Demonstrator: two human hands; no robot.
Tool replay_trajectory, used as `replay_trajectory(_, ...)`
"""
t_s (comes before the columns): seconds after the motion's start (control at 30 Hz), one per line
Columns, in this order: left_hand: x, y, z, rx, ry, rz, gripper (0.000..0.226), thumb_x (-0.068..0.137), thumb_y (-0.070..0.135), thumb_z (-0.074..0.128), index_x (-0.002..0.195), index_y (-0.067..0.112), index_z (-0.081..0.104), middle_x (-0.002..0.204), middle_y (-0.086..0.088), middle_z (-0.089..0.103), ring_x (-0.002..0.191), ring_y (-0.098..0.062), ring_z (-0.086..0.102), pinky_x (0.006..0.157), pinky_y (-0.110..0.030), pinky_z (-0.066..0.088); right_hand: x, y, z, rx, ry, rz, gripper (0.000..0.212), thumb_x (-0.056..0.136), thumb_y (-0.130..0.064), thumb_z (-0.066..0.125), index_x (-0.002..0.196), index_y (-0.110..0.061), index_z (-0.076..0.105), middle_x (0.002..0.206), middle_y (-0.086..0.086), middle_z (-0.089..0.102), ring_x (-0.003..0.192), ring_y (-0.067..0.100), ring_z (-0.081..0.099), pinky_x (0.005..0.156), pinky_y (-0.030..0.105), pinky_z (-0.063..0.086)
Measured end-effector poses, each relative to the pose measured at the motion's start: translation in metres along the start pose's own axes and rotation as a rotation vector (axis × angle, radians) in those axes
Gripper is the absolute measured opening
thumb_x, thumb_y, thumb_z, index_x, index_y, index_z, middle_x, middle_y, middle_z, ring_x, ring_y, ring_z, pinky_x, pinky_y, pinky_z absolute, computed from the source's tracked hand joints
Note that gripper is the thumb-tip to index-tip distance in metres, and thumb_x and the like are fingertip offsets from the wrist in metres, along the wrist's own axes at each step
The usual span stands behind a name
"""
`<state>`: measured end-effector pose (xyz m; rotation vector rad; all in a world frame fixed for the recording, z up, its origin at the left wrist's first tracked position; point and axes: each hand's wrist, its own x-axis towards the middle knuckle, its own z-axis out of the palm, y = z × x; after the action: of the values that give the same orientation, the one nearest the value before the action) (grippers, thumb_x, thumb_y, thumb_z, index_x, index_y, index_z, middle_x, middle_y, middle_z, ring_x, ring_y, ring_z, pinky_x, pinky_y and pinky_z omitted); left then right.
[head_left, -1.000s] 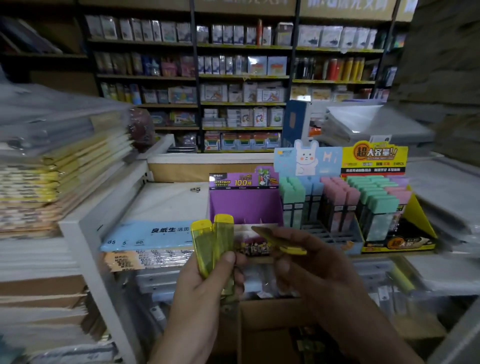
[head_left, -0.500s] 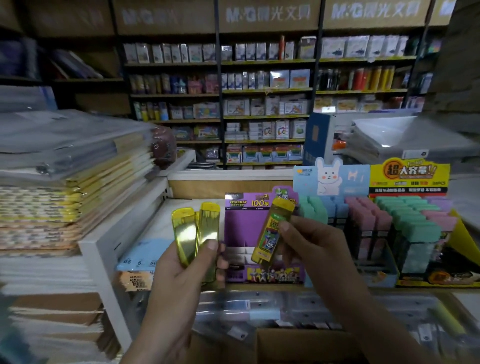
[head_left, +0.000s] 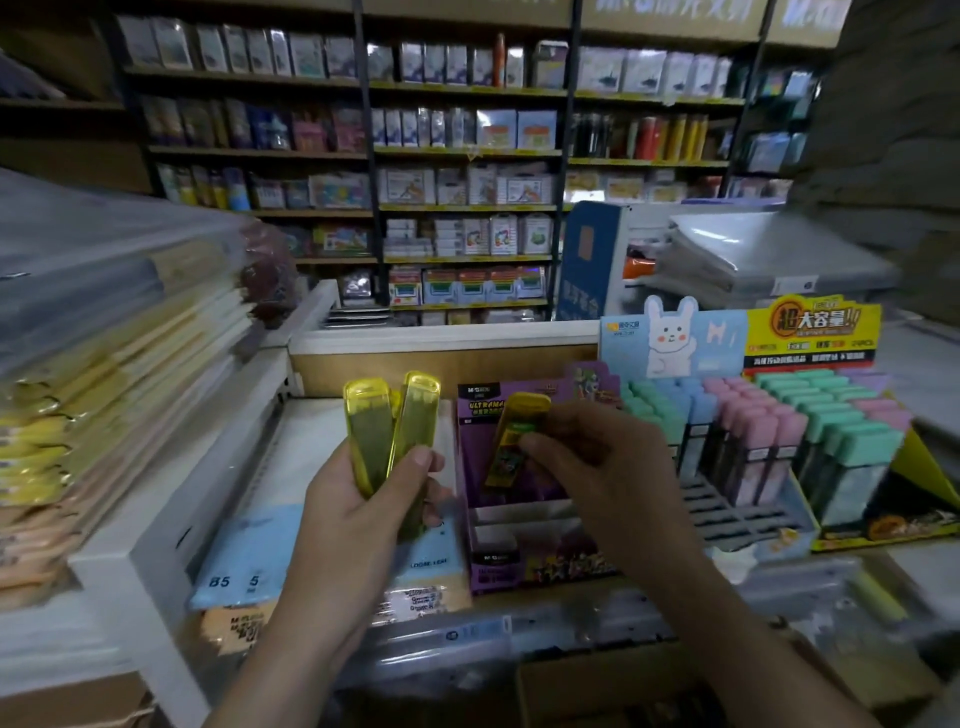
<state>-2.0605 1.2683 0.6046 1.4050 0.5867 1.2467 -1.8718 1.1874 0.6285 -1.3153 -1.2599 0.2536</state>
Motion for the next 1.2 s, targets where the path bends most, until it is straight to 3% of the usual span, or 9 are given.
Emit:
replay_trajectory(0.2,0.003,-0.004,-0.006,-0.057,-0.04,-0.03,0.012,0.096,0.022,0.065,0.087,0.018,0.073,0.078,-0.015,0.072,0.064,-0.022,0.065,0.061,-0.027,0.056,-0.001,0.0,0.015,-0.102,0.02,-0.022,0.029,0.084,-0.011,0.078,0.09,-0.038,0.071,0.084,-0.021,0.074,0.08,-0.003,0.07,0.07,0.009,0.053)
replay_trajectory(0.33,0.005,-0.004,-0.005,-0.094,-0.051,-0.041,0.01,0.097,0.016,0.064,0.091,0.014,0.071,0.086,-0.016,0.073,0.067,-0.022,0.067,0.061,-0.027,0.056,0.003,0.001,0.022,-0.128,0.048,-0.026,0.026,0.081,-0.009,0.081,0.084,-0.033,0.07,0.079,-0.022,0.073,0.074,-0.005,0.069,0.064,0.005,0.049)
replay_trajectory(0.77,0.009,-0.009,-0.01,-0.127,-0.064,-0.077,0.009,0.09,0.03,0.071,0.094,0.022,0.073,0.09,-0.012,0.074,0.068,-0.021,0.069,0.061,-0.027,0.055,0.006,0.003,0.027,-0.049,0.026,0.085,0.018,0.084,-0.009,0.078,0.088,-0.026,0.074,0.077,-0.012,0.076,0.07,0.006,0.074,0.065,0.017,0.058)
replay_trajectory(1.0,0.01,-0.01,-0.009,-0.155,-0.064,-0.079,0.01,0.087,0.029,0.072,0.092,0.02,0.073,0.087,-0.012,0.073,0.065,-0.021,0.066,0.059,-0.027,0.053,0.005,0.011,0.032,-0.318,0.042,0.139,0.019,0.081,-0.019,0.081,0.076,-0.033,0.068,0.067,-0.016,0.069,0.068,-0.007,0.064,0.056,0.007,0.047)
replay_trajectory(1.2,0.008,-0.008,-0.009,-0.162,-0.084,-0.091,0.017,0.083,0.033,0.072,0.093,0.019,0.074,0.089,-0.017,0.075,0.066,-0.02,0.066,0.057,-0.025,0.053,0.002,0.014,0.038,-0.533,0.038,0.166,0.027,0.081,-0.022,0.078,0.071,-0.033,0.055,0.07,-0.013,0.063,0.06,-0.001,0.058,0.048,0.015,0.046)
